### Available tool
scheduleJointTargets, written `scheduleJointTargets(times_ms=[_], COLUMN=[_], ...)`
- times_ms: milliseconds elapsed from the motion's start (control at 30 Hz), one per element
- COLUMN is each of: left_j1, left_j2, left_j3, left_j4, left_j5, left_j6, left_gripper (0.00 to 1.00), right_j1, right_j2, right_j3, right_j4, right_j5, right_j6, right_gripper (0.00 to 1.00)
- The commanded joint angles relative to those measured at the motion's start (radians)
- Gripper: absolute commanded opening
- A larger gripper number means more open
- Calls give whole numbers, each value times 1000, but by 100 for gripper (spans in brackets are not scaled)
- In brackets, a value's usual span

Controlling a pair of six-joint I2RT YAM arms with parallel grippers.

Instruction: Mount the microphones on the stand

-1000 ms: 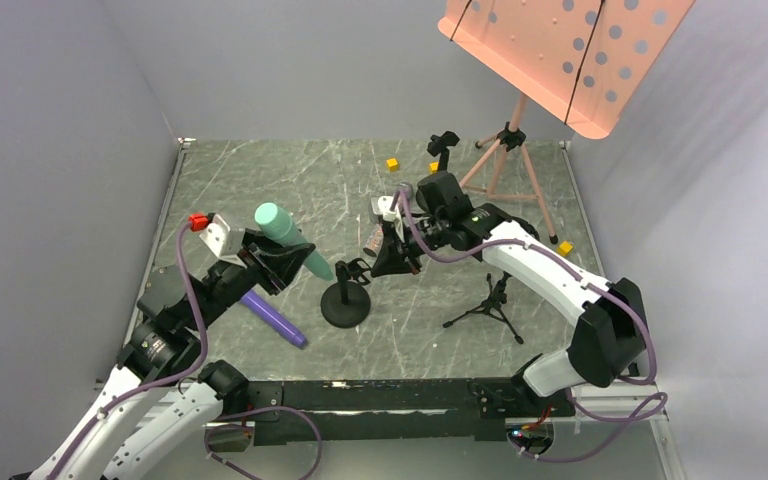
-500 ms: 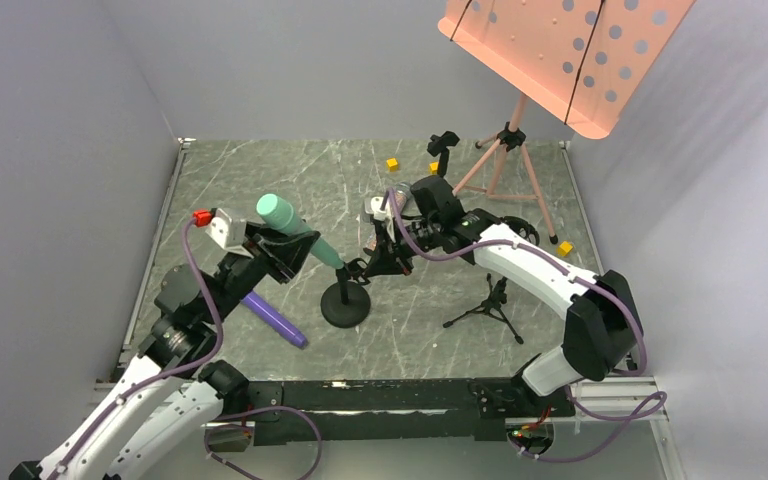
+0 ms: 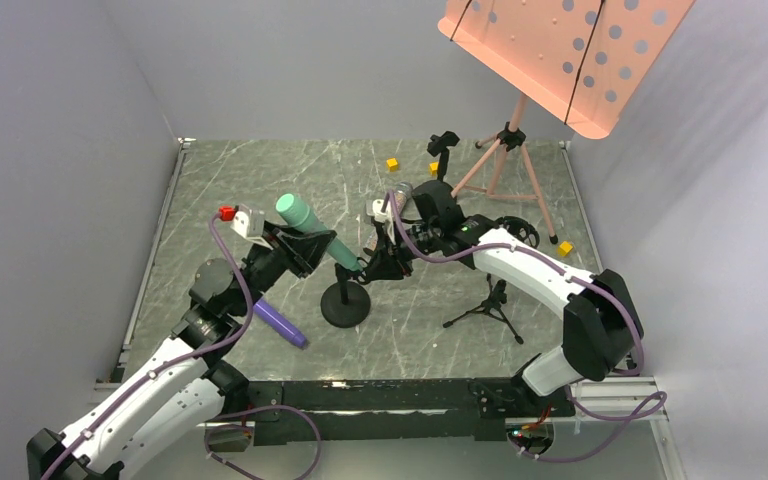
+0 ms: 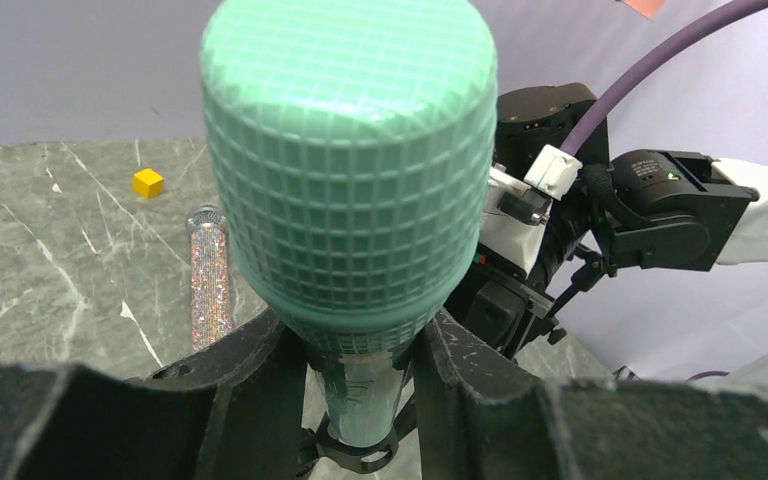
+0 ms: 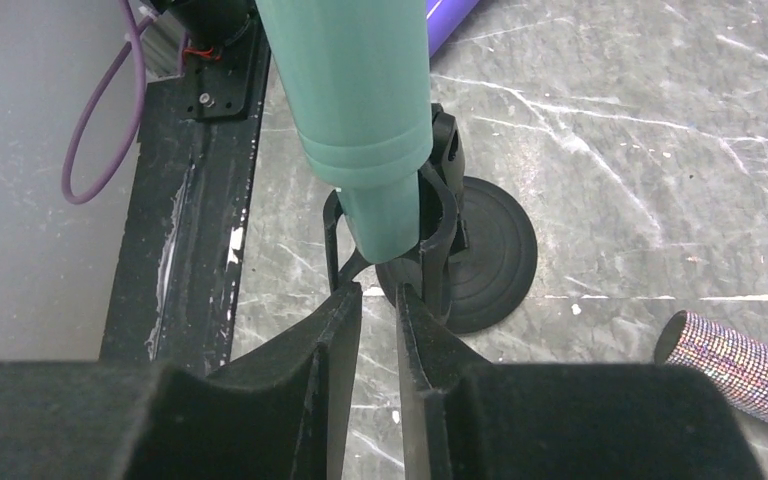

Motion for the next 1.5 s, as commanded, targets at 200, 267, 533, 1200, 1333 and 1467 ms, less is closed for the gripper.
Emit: scheduleJointTargets(times_ms=[200, 267, 533, 1200, 1333, 1467], left_j1=[3, 3, 3, 3, 3, 3], left_j2=[-2, 5, 40, 175, 171, 183], left_j3=[-20, -13, -22, -35, -20, -12], left_j4=[138, 119, 78, 137, 89, 47], left_j5=[-40, -33, -29, 67, 103, 132], left_j6=[-75, -79, -71, -64, -43, -20], left_gripper=[0, 0, 0, 0, 0, 0], right_j1=[3, 3, 3, 8, 9, 9], right_j2=[-40, -39, -49, -49, -49, -49], right_j3=[-15, -13, -20, -24, -23, -23], right_j4=[63, 59, 53, 57, 63, 61], right_j5=[-7, -7, -10, -9, -3, 1], right_j6=[6, 5, -6, -7, -5, -5], right_gripper=[35, 37, 44, 52, 52, 52])
